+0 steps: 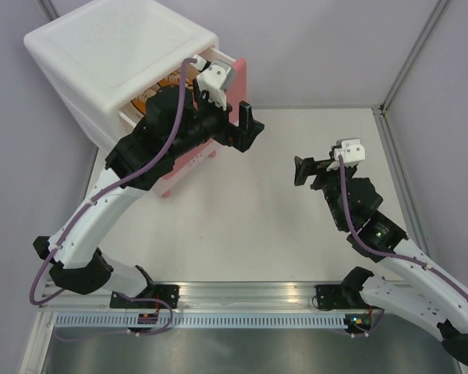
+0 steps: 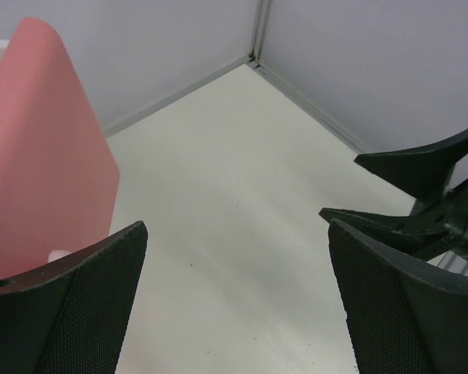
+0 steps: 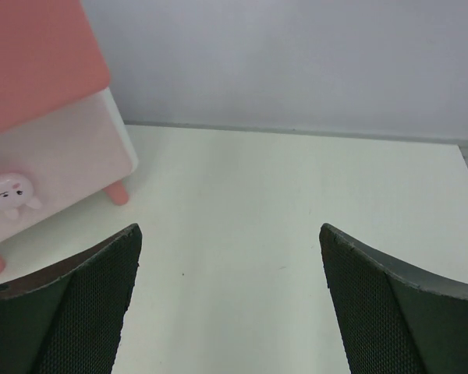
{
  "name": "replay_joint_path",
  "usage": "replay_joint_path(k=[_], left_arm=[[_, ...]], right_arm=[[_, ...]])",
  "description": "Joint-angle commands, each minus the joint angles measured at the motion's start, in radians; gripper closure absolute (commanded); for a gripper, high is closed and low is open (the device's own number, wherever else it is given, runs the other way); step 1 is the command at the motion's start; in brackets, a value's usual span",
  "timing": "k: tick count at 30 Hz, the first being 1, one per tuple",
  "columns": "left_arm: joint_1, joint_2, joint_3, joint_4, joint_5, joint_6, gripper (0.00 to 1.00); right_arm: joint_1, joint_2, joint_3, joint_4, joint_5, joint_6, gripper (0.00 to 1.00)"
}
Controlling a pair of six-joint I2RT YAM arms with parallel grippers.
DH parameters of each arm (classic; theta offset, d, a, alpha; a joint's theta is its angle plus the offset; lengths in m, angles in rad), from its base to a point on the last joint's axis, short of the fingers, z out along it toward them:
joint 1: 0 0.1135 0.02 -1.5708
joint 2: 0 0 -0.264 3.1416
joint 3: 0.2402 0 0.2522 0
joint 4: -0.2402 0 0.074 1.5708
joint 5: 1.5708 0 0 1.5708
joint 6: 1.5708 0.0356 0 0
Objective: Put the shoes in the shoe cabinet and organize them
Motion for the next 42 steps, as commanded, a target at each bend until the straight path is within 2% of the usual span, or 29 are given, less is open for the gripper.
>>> replay_joint_path(k=[1,5,20,38,42], left_arm=[[-0.003,0.015,-0.022,-0.003,-0.098,-0.014,0.00],[0.009,0.039,-0.029,-0.009,-0.236,0.033,0.00],[0.202,0.079,-0.018,0.009,-0.318,0.073,0.00],[0.317,0.154,0.054,0.024,-0.405,0.084,0.00],[0.319,0.141,0.054,0.026,-0.382,0.069,0.00]], right_arm=[[-0.004,-0.034,-0.015,-0.087,0.115,0.080,0.02],[-0.009,-0.036,-0.023,-0.104,0.103,0.100,0.02],[-0.046,0.070,0.040,-0.079,-0.039,0.092,0.02],[-0.075,0.152,0.080,-0.055,-0.106,0.095,0.02],[-0.089,0.159,0.080,-0.053,-0.117,0.097,0.02]])
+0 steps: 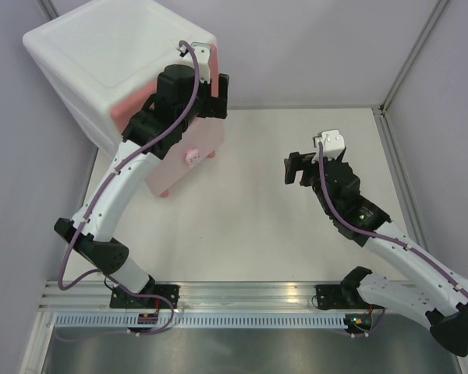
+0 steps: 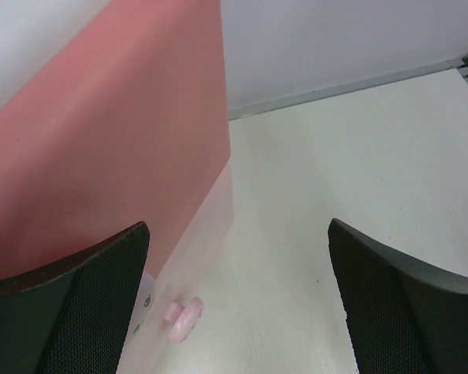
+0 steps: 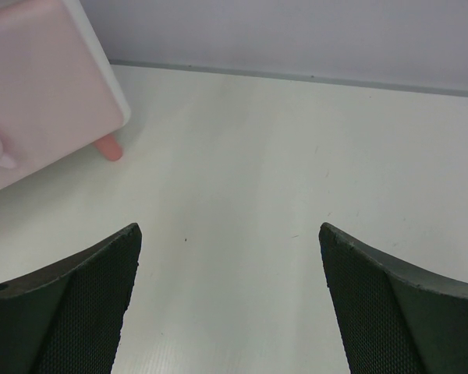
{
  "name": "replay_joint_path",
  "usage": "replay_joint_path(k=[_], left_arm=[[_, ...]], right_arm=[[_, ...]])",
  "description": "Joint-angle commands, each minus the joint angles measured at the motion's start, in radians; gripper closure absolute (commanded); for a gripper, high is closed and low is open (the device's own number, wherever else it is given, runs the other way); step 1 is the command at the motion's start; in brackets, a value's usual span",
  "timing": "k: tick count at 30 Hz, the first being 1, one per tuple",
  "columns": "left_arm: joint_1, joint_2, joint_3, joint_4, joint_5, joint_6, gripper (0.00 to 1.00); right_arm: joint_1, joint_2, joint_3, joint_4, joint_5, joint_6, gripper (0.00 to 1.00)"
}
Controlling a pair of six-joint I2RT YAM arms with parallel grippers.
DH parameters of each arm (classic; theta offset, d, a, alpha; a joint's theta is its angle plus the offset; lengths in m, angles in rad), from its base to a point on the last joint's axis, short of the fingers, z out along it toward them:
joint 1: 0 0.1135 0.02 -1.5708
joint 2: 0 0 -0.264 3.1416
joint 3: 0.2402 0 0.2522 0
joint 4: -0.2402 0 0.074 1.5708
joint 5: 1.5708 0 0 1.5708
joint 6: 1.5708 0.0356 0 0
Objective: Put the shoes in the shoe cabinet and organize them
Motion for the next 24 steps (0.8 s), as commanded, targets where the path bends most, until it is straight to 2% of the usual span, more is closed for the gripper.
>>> replay_joint_path(k=[1,14,24], left_arm=[[0.061,-0.024,0.042,0.023,-0.100,0.029,0.00],[0.061,-0.174,-0.043,0.027,0.012,0.003,0.00],[0.061,-0.357,-0.182,0.023,-0.053,-0.043,0.00]], right_arm=[[-0.014,0.005,0.046,0.033,-0.022,0.009,0.02],[-0.060,0.020,0.040,0.053,-0.018,0.060,0.02],[-0.112,0.083,0.038,0.081,-0.016,0.150,0.02]])
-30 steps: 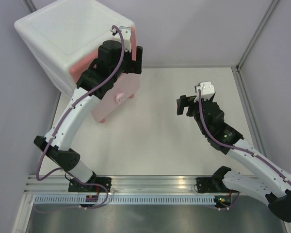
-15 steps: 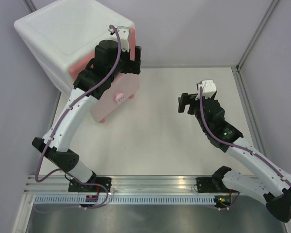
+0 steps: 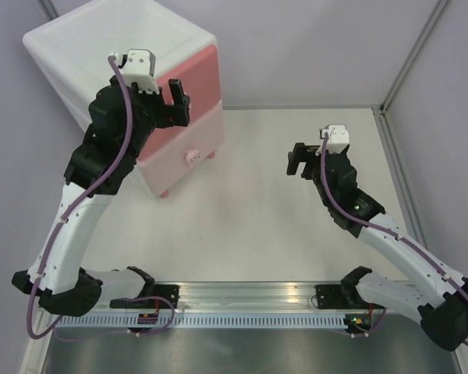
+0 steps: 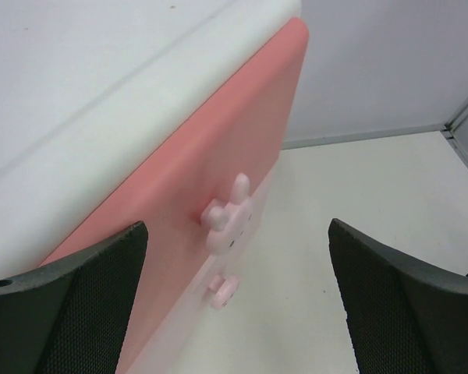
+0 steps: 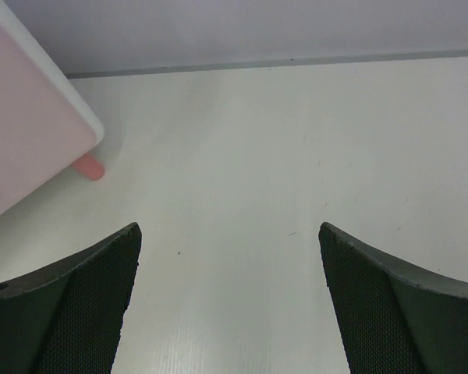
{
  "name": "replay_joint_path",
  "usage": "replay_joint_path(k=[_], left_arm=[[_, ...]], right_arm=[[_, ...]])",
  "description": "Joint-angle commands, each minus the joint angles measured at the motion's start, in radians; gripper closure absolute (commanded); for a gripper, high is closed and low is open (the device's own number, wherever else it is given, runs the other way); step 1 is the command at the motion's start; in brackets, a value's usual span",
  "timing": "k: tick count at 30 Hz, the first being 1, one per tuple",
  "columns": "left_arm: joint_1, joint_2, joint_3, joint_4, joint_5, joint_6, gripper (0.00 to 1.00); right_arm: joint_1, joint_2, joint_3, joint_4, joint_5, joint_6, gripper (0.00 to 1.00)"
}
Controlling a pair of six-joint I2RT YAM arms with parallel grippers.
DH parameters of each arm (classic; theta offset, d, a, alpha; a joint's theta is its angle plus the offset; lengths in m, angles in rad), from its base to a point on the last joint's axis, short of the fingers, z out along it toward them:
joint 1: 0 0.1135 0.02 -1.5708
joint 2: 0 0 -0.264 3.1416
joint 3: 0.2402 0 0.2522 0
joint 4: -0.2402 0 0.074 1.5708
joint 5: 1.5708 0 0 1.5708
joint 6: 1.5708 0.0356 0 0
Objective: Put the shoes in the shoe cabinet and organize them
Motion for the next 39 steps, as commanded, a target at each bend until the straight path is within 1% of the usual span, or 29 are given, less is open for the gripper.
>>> replay_joint_path(k=[1,5,6,10,12,17,21,24,27,31,39], left_arm=[[0.001,-0.067,-0.068,0.014,-0.089,-0.030,0.00],[0.001,-0.167,-0.147,-0.006,-0.162,-0.053,0.00],[0.001,-0.191,-0.160,-0.013,-0.175,-0.065,0.00],[0.001,-0.322,-0.245,-0.062,-0.265,-0.105,0.00],[0.001,-0.359,-0.272,-0.099,-0.291,-0.115,0.00],[0.001,-0.486,-0.357,-0.211,-0.373,-0.171,0.00],[0.001,-0.564,-0.423,-0.282,-0.417,-0.245,0.00],[0.001,-0.609,-0.433,-0.332,-0.440,-0.299,0.00],[0.001,-0.636,-0.446,-0.359,-0.448,-0.319,0.00],[0.001,-0.669,-0.453,-0.418,-0.472,-0.355,0.00],[0.001,-0.733,-0.492,-0.481,-0.485,-0.472,0.00]], right_arm=[[-0.030,0.020,0.029,0.047,0.006,0.068,0.02],[-0.092,0.041,0.003,0.047,0.057,0.171,0.02],[-0.124,0.043,-0.001,0.045,0.074,0.209,0.02],[-0.198,0.063,-0.026,0.041,0.109,0.272,0.02],[-0.237,0.076,-0.032,0.039,0.126,0.304,0.02],[-0.299,0.096,-0.058,0.039,0.146,0.312,0.02],[-0.374,0.090,-0.081,-0.013,0.166,0.352,0.02],[-0.420,0.075,-0.096,-0.036,0.171,0.355,0.02],[-0.451,0.061,-0.106,-0.044,0.158,0.337,0.02],[-0.460,0.057,-0.109,-0.051,0.152,0.321,0.02],[-0.466,0.037,-0.124,-0.048,0.149,0.295,0.02]])
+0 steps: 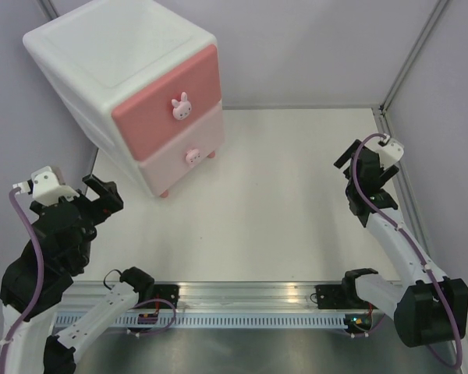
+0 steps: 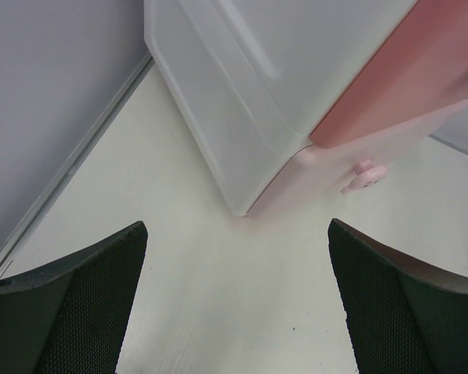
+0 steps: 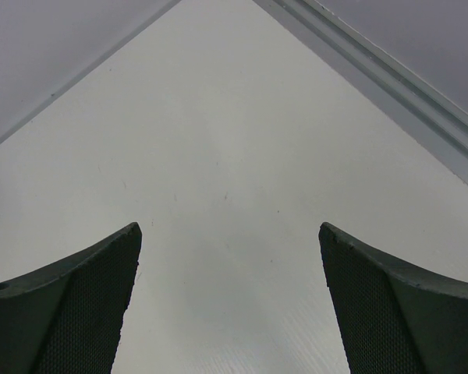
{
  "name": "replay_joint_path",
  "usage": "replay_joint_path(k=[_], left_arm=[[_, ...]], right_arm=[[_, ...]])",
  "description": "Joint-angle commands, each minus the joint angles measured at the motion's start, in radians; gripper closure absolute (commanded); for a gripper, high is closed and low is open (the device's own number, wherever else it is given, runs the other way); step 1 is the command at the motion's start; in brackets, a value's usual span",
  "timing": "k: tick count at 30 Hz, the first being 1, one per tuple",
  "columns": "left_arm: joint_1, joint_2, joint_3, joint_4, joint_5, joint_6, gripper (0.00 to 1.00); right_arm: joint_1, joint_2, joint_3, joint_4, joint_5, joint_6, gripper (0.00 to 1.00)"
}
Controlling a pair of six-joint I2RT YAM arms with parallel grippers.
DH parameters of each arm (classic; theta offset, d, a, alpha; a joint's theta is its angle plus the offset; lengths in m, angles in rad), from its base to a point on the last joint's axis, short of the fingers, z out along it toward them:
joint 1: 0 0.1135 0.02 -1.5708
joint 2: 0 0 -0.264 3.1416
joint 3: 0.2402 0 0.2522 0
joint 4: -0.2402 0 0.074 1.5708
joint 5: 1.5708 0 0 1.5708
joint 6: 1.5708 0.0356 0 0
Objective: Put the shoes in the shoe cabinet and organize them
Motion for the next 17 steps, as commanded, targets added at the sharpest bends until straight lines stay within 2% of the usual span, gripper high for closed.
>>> replay_joint_path(k=[1,17], left_arm=[[0.001,-0.020,-0.013,-0.040,-0.026,-0.092,0.00],[0.001,-0.027,-0.016,-0.060,-0.033,-0.118,0.00]], right_arm=[[-0.005,-0.026,-0.009,0.008,0.005,-0.020,0.02],[-0.005,-0.045,-0.033,0.031,0.004,-0.034,0.02]])
